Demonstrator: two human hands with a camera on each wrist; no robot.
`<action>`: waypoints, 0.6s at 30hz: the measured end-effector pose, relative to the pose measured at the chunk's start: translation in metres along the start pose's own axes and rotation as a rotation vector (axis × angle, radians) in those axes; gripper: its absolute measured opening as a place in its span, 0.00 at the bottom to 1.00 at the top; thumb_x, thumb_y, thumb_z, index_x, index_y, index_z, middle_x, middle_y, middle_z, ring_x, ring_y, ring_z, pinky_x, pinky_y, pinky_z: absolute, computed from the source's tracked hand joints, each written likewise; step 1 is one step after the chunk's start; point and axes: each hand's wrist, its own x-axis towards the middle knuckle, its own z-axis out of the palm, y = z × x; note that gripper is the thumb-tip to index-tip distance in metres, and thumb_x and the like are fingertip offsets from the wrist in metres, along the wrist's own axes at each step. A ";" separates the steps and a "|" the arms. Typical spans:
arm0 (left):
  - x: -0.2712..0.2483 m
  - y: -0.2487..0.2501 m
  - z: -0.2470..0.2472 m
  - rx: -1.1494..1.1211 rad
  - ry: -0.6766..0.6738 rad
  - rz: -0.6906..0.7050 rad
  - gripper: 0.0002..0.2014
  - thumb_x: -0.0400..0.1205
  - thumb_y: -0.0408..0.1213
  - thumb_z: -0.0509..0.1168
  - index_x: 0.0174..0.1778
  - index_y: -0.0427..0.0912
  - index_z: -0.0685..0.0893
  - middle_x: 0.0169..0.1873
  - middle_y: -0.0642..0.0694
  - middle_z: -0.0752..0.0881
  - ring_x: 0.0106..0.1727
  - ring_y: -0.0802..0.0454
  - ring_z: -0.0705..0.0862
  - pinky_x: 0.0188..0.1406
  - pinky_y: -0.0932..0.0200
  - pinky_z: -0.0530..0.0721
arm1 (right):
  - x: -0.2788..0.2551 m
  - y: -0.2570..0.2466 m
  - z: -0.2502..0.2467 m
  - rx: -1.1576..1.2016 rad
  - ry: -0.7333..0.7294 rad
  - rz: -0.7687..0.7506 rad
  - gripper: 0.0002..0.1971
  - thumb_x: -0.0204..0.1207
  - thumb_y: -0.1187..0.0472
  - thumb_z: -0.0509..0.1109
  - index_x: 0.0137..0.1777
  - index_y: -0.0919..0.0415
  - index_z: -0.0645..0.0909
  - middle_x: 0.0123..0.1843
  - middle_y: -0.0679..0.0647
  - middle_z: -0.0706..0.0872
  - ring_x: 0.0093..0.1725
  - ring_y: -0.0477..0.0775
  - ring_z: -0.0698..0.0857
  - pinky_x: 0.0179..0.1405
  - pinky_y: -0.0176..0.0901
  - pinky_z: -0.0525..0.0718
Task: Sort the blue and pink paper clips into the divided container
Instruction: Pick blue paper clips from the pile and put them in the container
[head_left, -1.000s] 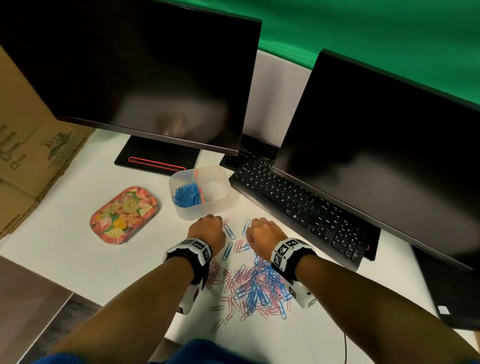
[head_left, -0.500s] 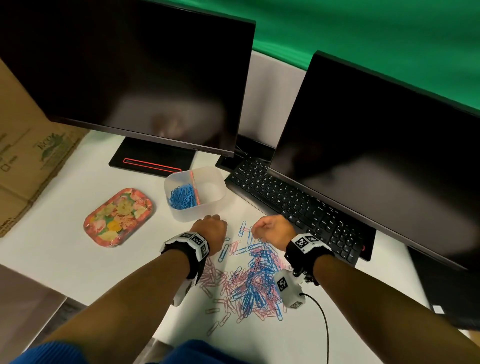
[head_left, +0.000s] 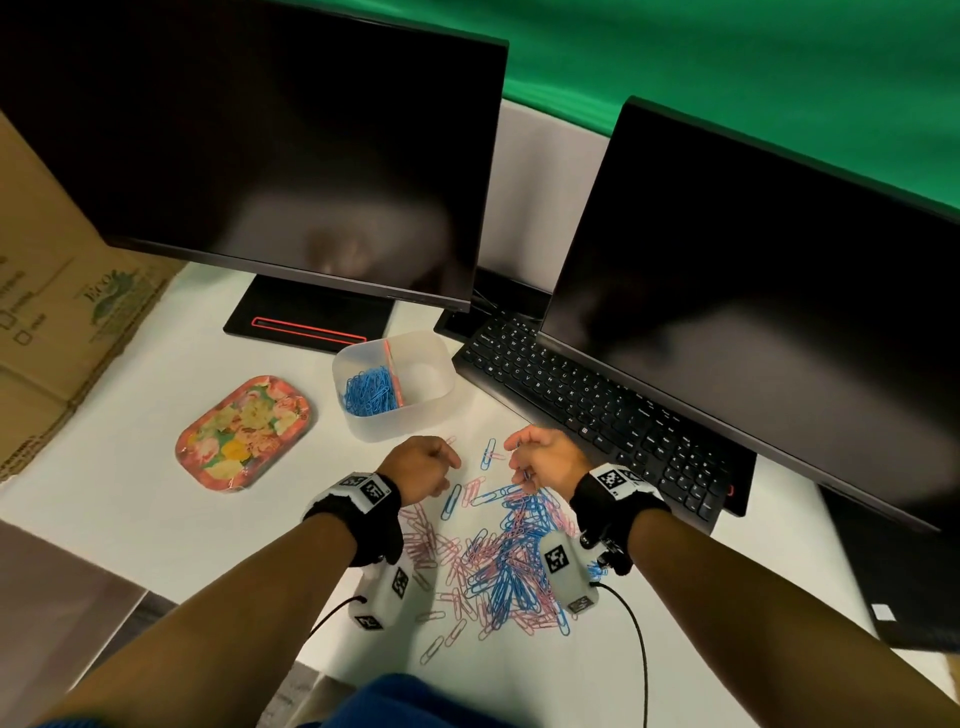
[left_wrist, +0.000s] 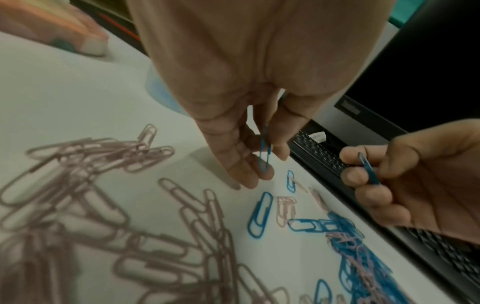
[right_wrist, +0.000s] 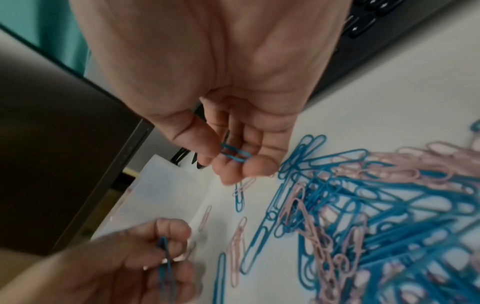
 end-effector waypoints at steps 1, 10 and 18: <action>-0.001 0.002 0.001 -0.057 0.008 -0.028 0.14 0.79 0.25 0.53 0.39 0.41 0.83 0.31 0.42 0.83 0.33 0.50 0.84 0.46 0.53 0.86 | 0.001 0.002 0.002 -0.097 -0.012 -0.015 0.13 0.76 0.75 0.60 0.40 0.58 0.81 0.32 0.55 0.80 0.26 0.48 0.78 0.22 0.36 0.76; -0.006 -0.003 0.023 0.602 0.057 0.088 0.07 0.74 0.39 0.69 0.47 0.44 0.82 0.47 0.46 0.85 0.51 0.46 0.84 0.46 0.57 0.81 | -0.006 0.017 0.026 -1.144 0.010 -0.308 0.12 0.76 0.59 0.70 0.59 0.51 0.82 0.62 0.48 0.80 0.60 0.53 0.81 0.59 0.45 0.80; 0.000 -0.013 0.035 0.815 0.087 0.007 0.12 0.79 0.39 0.64 0.57 0.40 0.82 0.58 0.40 0.84 0.59 0.40 0.85 0.54 0.50 0.84 | 0.001 0.016 0.039 -1.245 0.016 -0.257 0.08 0.76 0.63 0.64 0.52 0.58 0.83 0.57 0.55 0.79 0.58 0.60 0.82 0.57 0.51 0.84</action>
